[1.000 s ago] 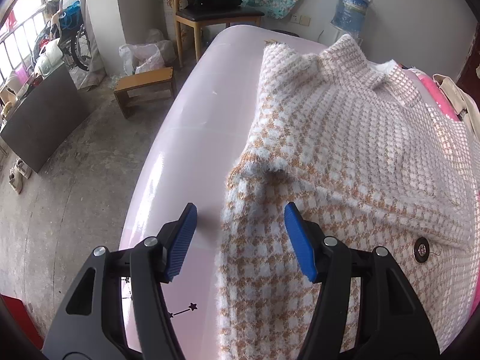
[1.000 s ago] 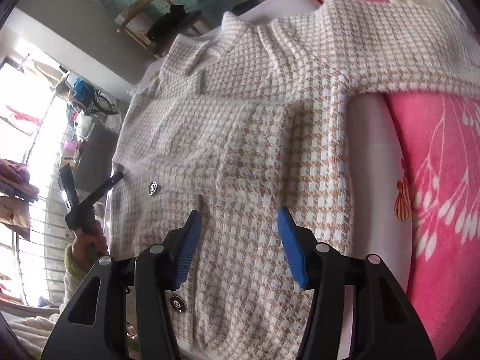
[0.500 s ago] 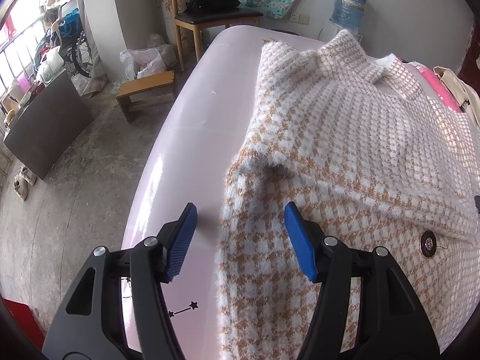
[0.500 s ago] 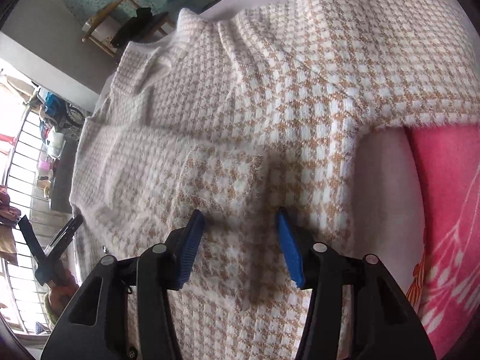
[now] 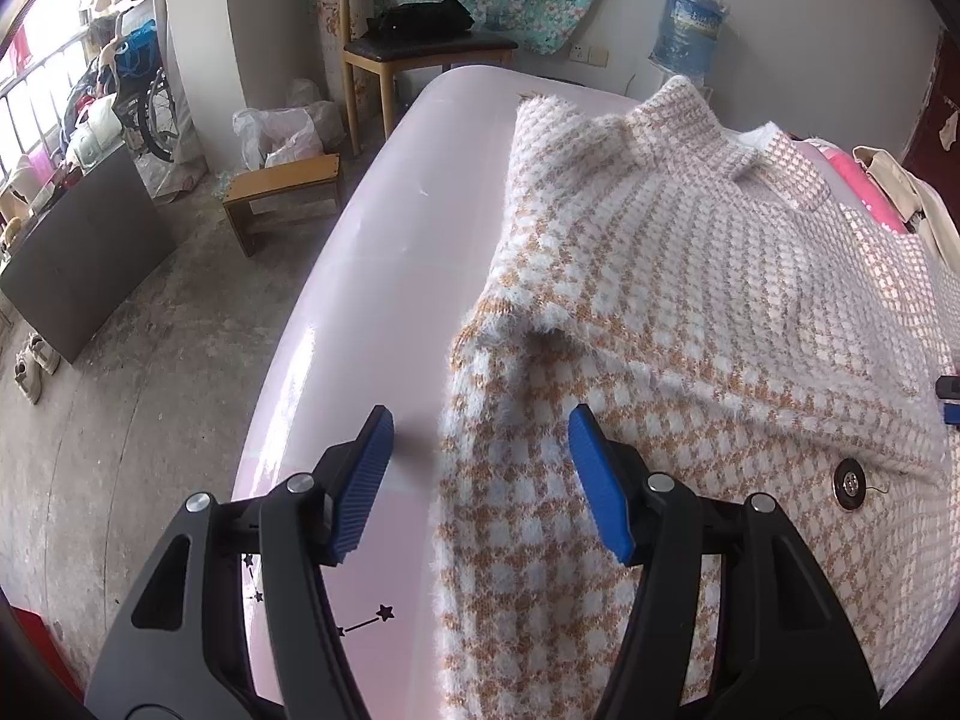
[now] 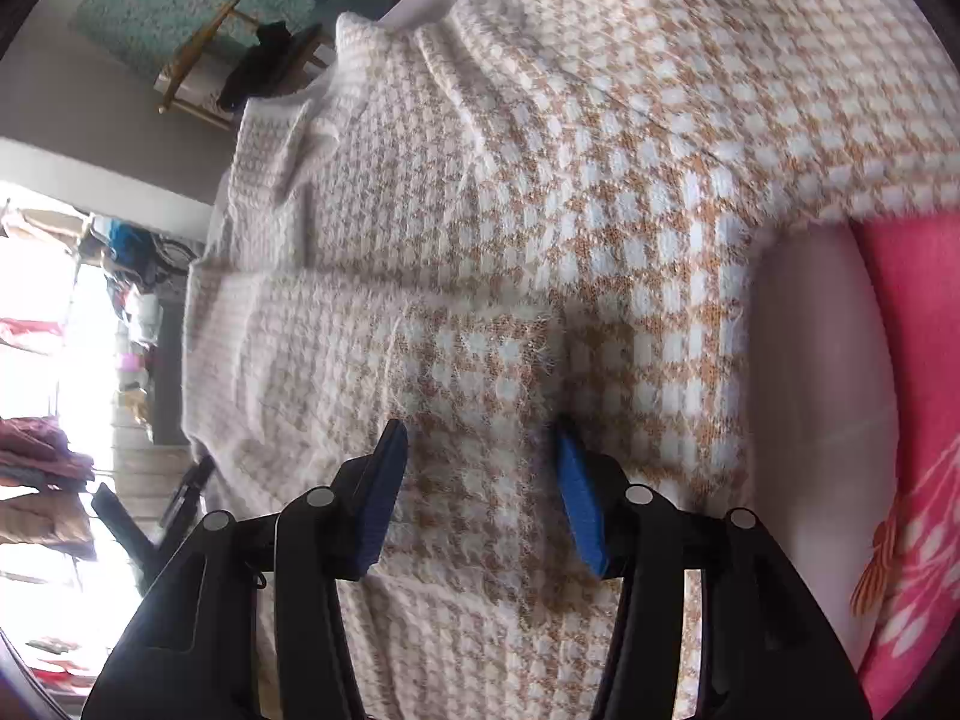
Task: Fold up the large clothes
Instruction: 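Lift the held sleeve with the right tool toward the coat front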
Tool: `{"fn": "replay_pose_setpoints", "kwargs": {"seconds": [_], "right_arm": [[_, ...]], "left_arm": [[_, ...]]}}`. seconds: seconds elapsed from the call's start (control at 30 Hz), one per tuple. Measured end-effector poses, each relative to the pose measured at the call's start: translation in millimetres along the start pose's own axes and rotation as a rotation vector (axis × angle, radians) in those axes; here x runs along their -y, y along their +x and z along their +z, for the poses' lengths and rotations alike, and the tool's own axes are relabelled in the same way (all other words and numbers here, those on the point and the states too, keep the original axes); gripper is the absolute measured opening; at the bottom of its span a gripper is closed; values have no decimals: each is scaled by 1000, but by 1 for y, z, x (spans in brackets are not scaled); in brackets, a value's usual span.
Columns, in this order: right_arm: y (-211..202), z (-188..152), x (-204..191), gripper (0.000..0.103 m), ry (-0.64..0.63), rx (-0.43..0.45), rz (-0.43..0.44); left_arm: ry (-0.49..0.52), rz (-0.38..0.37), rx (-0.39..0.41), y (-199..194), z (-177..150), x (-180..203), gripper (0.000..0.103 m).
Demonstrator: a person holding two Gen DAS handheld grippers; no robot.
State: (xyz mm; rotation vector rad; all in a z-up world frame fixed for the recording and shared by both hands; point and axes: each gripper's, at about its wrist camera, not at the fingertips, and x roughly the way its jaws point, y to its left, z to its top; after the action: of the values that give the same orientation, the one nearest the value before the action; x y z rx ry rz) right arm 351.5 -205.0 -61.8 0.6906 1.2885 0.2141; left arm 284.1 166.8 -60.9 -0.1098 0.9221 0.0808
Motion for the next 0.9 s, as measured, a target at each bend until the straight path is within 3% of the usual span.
{"fn": "replay_pose_setpoints", "kwargs": {"seconds": [0.17, 0.23, 0.27, 0.33, 0.47, 0.57, 0.67, 0.8, 0.9], "right_arm": [[2, 1, 1, 53, 1, 34, -20], [5, -3, -11, 52, -56, 39, -76], [6, -5, -18, 50, -90, 37, -103], [10, -9, -27, 18, -129, 25, -145], [-2, 0, -68, 12, -217, 84, -179], [-20, 16, -138, 11, -321, 120, -82], [-29, 20, -247, 11, -480, 128, 43], [-58, -13, -398, 11, -757, 169, 251], [-91, -36, -452, 11, -894, 240, 349]], "left_arm": [[-3, -11, 4, 0, -2, -2, 58], [0, -8, 6, -1, -2, -2, 59], [0, -8, 8, -1, -2, -2, 59], [-2, -9, 13, -1, -2, -3, 59], [-23, -34, 26, -4, -3, -7, 59], [-57, -57, 32, -8, -6, -14, 59], [-89, -53, 33, -11, -8, -18, 59], [-123, -41, 29, -11, -7, -20, 59], [-139, -35, 34, -12, -5, -21, 59]]}}
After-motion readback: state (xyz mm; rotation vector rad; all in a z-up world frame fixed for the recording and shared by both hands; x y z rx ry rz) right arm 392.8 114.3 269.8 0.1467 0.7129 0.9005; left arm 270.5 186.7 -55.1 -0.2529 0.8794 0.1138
